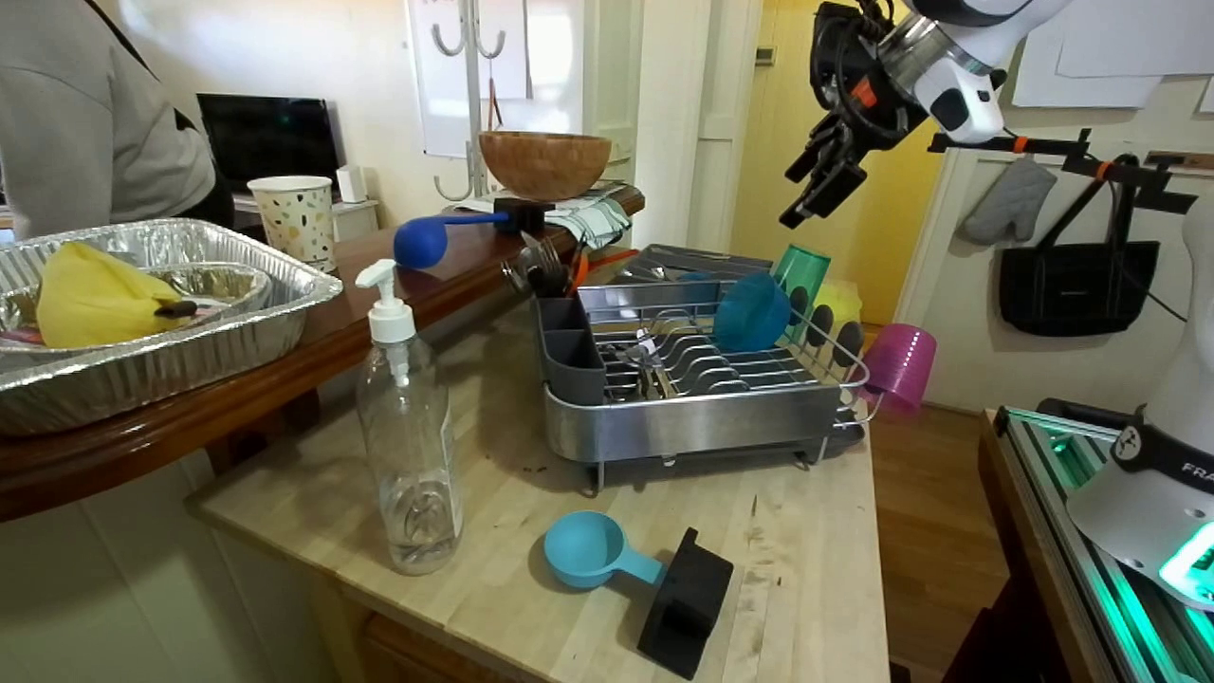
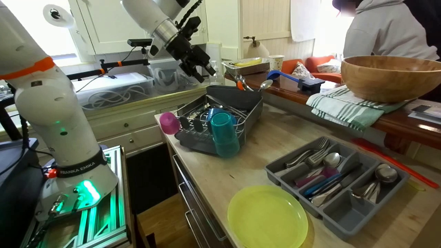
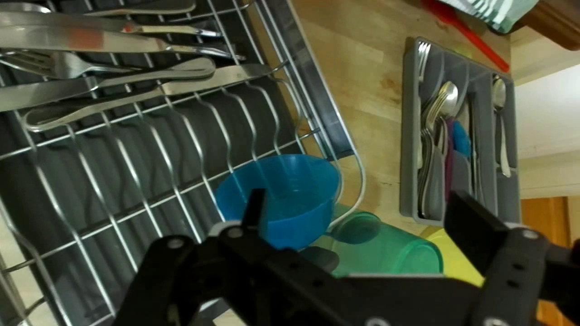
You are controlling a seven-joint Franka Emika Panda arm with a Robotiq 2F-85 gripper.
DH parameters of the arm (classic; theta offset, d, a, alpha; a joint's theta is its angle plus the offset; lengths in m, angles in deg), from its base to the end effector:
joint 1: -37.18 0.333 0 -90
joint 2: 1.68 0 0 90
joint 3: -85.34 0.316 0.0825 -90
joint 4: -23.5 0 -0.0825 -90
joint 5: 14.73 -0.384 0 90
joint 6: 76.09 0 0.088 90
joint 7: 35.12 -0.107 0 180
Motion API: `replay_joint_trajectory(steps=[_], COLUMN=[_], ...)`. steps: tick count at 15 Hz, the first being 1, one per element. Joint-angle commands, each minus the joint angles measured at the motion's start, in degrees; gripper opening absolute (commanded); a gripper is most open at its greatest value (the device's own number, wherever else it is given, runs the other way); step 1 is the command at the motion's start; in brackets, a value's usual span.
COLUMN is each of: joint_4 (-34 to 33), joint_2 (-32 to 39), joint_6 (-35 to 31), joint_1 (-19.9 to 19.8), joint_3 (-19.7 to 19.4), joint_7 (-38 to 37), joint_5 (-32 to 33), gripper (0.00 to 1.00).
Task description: Turn the left rack to the right
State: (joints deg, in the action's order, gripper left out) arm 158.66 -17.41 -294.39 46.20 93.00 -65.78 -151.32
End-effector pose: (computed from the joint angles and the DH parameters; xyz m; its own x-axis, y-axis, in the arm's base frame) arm 0.3573 0.0123 0.4451 -0.8117 -0.3539 -0.4646 -0.1281 0.8841 -0.4495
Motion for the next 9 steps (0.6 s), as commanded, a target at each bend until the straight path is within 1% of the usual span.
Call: replay_joint_trajectory(steps=[1, 2, 3, 4, 5, 6, 7, 8, 9], joint_4=[-3.46, -4.34, -5.76, -6.70, -7.94, -8.56, -5.65, -4.42, -3.46], joint_2=[0.89, 1.45, 2.49, 3.10, 3.93, 4.62, 5.02, 4.82, 4.39], joint_6=[2.17, 3.04, 4.53, 5.58, 7.51, 8.91, 11.44, 13.80, 15.24], joint_1=[-2.78, -3.01, -2.47, -0.67, 1.19, 3.50, 11.35, 14.23, 18.52], joint_3=[-3.95, -5.52, -8.29, -11.64, -15.35, -18.73, -24.69, -27.92, -32.32], joint_7=[6.87, 9.05, 13.54, 16.44, 21.86, 25.70, 19.37, 20.01, 19.98], joint_5=[-2.49, -3.51, -5.88, -7.41, -11.07, -14.00, -8.49, -8.68, -8.36], gripper=[1.00, 1.00, 1.00, 1.00, 1.00, 1.00, 1.00, 1.00, 1.00])
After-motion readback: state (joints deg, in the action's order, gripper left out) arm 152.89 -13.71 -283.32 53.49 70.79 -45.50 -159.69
